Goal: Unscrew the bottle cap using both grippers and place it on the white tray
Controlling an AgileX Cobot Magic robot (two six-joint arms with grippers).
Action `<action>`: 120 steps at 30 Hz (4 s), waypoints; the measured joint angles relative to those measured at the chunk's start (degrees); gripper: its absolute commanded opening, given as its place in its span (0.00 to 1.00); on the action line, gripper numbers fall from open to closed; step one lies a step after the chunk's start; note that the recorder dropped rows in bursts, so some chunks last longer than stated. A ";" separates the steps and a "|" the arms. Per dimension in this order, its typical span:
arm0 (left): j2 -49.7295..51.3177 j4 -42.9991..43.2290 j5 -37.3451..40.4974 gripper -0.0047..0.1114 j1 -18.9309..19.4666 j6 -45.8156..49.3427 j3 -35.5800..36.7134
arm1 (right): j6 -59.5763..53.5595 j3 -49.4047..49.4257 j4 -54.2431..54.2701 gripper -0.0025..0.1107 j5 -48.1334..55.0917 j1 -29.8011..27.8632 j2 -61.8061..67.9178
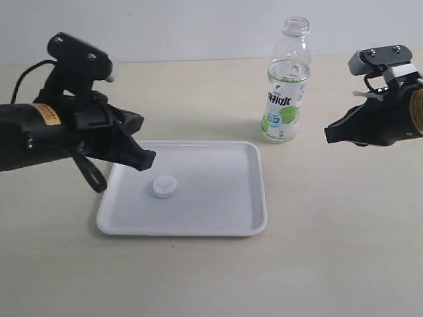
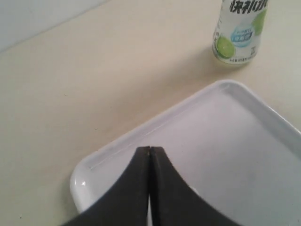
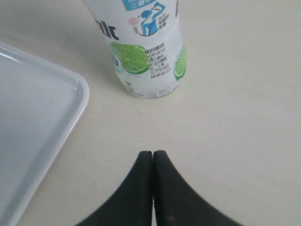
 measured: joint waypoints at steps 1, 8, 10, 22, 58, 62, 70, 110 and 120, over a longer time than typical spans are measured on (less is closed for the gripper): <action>-2.29 -0.10 -0.51 0.04 0.00 -0.64 1.50 | 1.11 0.11 0.00 0.02 0.00 0.00 -0.09; -16.81 -0.32 -1.29 0.04 0.00 -5.18 8.41 | 2.49 0.20 0.00 0.02 0.00 0.00 -0.09; -19.85 -0.40 -1.29 0.04 0.00 -5.49 9.09 | 2.49 0.20 0.00 0.02 0.00 0.00 -0.09; -24.63 -0.40 -1.29 0.04 0.00 -6.03 9.59 | 2.49 0.20 0.00 0.02 0.00 0.00 -0.09; -73.67 -0.28 30.82 0.04 10.43 -6.23 9.59 | 2.49 0.20 0.00 0.02 0.00 0.00 -0.09; -74.24 -0.40 31.19 0.04 10.43 -6.23 9.59 | 2.49 0.20 0.00 0.02 0.00 0.00 -0.09; -74.72 -2.77 30.02 0.04 10.43 -6.23 10.93 | 2.49 0.20 0.00 0.02 0.00 0.00 -0.09; -84.33 22.30 30.08 0.04 21.76 -28.73 36.35 | 2.52 0.20 0.00 0.02 0.00 0.00 -0.09; -84.33 22.30 31.18 0.04 22.20 -29.08 36.37 | 2.62 0.20 0.00 0.02 0.00 0.00 -0.09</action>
